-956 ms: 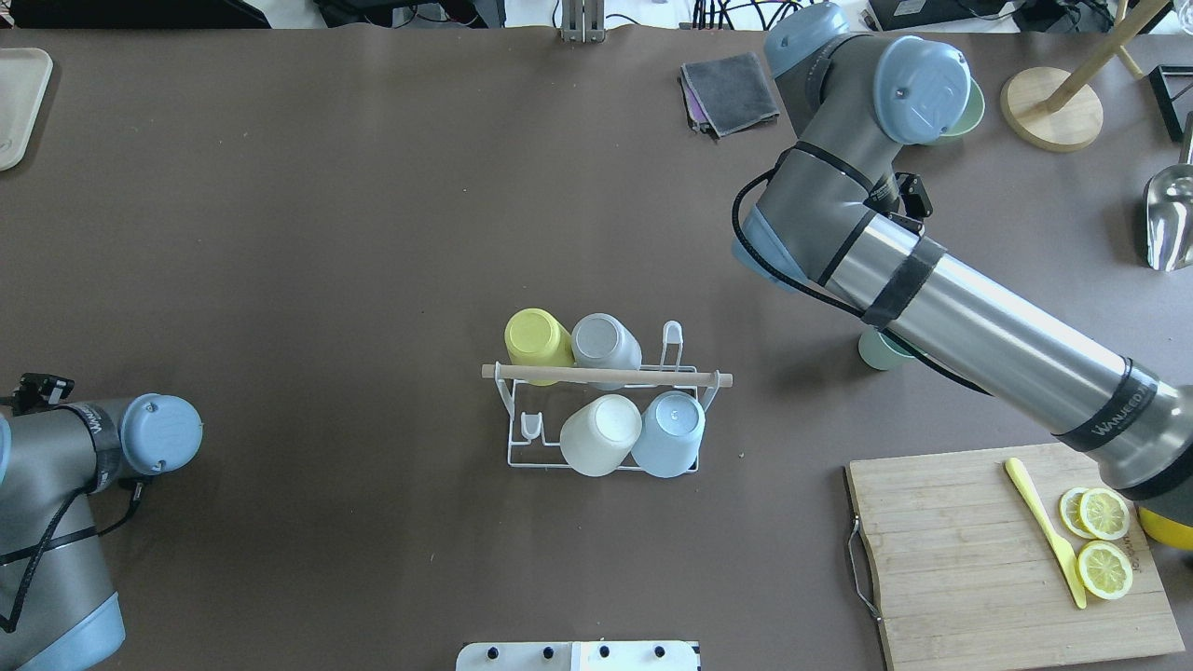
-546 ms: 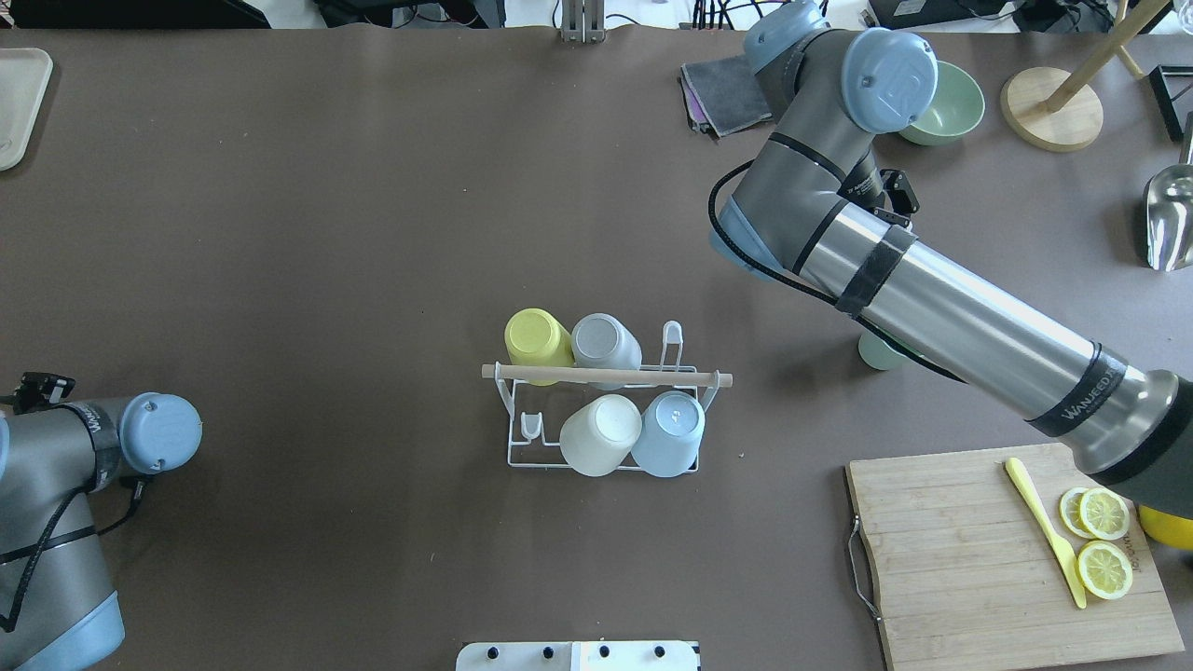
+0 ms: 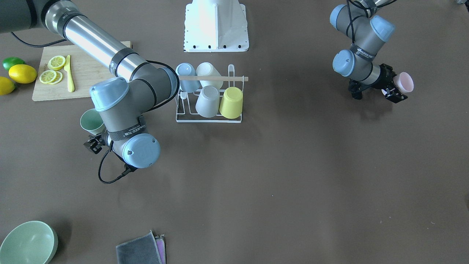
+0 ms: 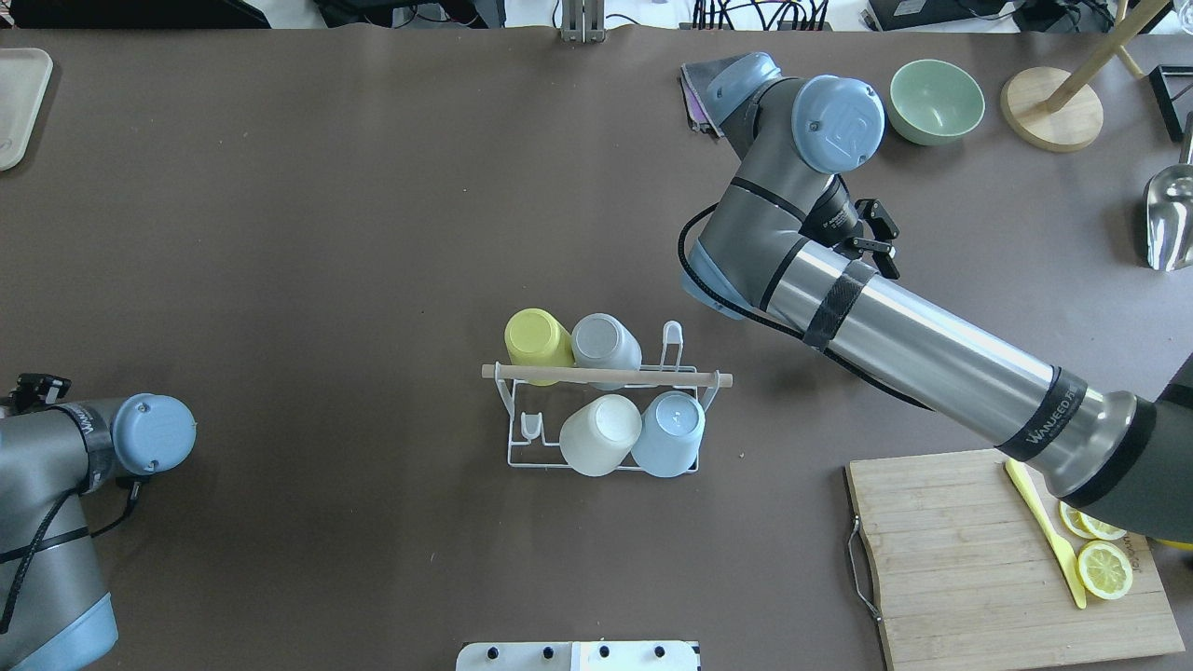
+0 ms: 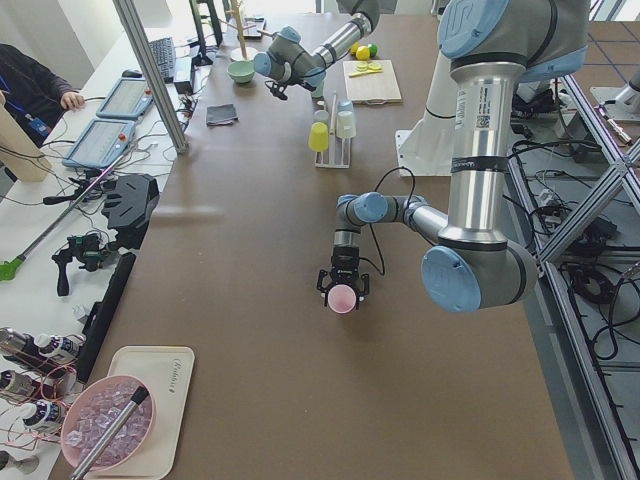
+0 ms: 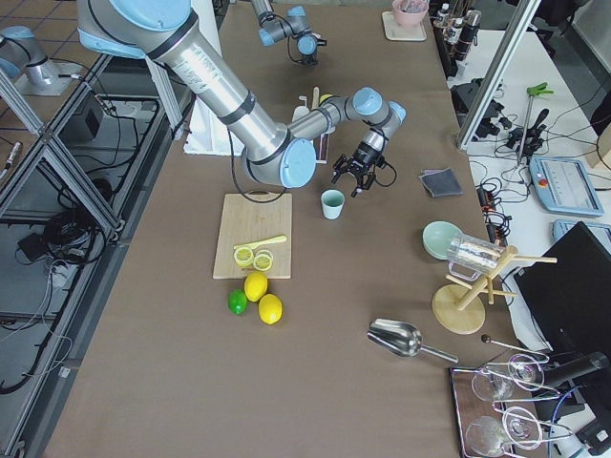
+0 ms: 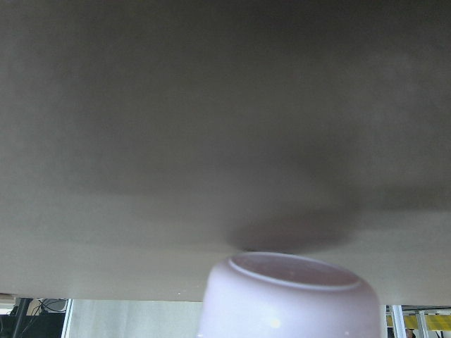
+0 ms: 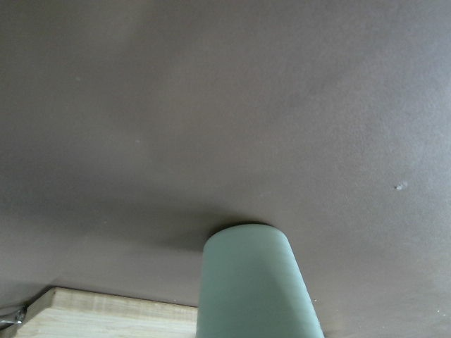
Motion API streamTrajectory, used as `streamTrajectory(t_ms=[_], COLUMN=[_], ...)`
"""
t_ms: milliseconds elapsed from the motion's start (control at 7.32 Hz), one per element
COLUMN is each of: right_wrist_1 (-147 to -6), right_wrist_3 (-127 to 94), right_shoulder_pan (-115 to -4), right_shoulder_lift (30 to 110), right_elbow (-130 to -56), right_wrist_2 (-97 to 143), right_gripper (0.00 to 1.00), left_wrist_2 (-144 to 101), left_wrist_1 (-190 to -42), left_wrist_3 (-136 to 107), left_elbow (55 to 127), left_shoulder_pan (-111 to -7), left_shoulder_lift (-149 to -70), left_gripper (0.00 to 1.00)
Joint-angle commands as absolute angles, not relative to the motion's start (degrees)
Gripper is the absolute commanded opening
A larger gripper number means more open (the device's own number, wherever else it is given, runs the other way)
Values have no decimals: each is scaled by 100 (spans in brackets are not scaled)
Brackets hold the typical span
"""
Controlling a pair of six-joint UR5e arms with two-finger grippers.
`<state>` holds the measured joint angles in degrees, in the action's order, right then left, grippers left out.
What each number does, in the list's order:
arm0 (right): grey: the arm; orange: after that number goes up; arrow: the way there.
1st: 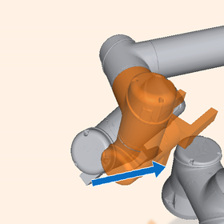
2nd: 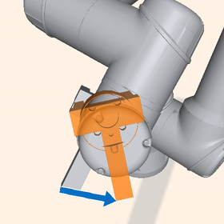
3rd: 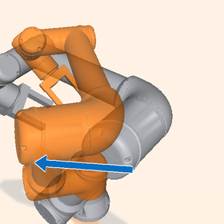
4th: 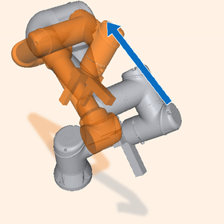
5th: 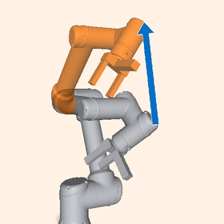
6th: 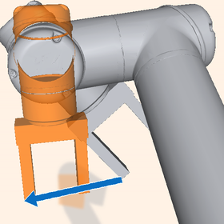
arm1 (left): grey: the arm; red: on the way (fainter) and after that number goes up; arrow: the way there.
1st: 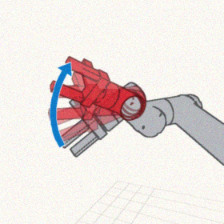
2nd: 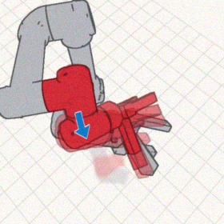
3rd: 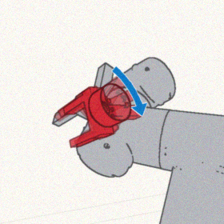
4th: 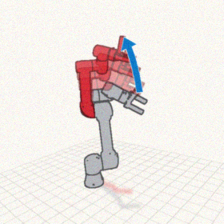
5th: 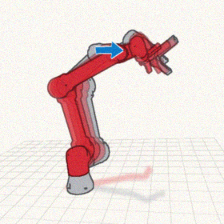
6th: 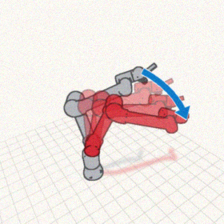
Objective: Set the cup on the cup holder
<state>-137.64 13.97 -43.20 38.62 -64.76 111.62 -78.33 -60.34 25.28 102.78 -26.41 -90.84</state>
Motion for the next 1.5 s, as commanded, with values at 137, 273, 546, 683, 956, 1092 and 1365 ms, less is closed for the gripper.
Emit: streamTrajectory(t_ms=[137, 273, 546, 683, 956, 1092, 1365], right_wrist_1=[-13772, -13772, -13764, -13755, -13755, -13746, -13746], right_wrist_3=[1406, 1415, 1703, 1722, 1731, 1784, 1811], right_shoulder_pan=[-4184, -4166, -4148, -4148, -4140, -4079, -3982], right_shoulder_lift=[3885, 3885, 3850, 3850, 3850, 3850, 3867], right_elbow=[-6346, -6320, -6091, -6047, -5986, -5968, -5915], right_wrist_2=[10995, 10943, 10750, 10671, 10661, 10600, 10503], right_gripper=[99, 99, 99, 99, 99, 99, 99], left_wrist_2=[-7840, -7857, -7866, -7858, -7875, -7875, -7849], left_wrist_1=[-6038, -6038, -6029, -6029, -5986, -5977, -5968], left_wrist_3=[2549, 2558, 2584, 2715, 3163, 3173, 3173], left_elbow=[10292, 10335, 10476, 10651, 10906, 10907, 10890], left_shoulder_pan=[-2637, -2645, -2750, -2995, -3495, -3716, -3910], left_shoulder_lift=[-9079, -9079, -9079, -9079, -9324, -9482, -9981], left_gripper=[67, 62, 62, 62, 62, 62, 62])
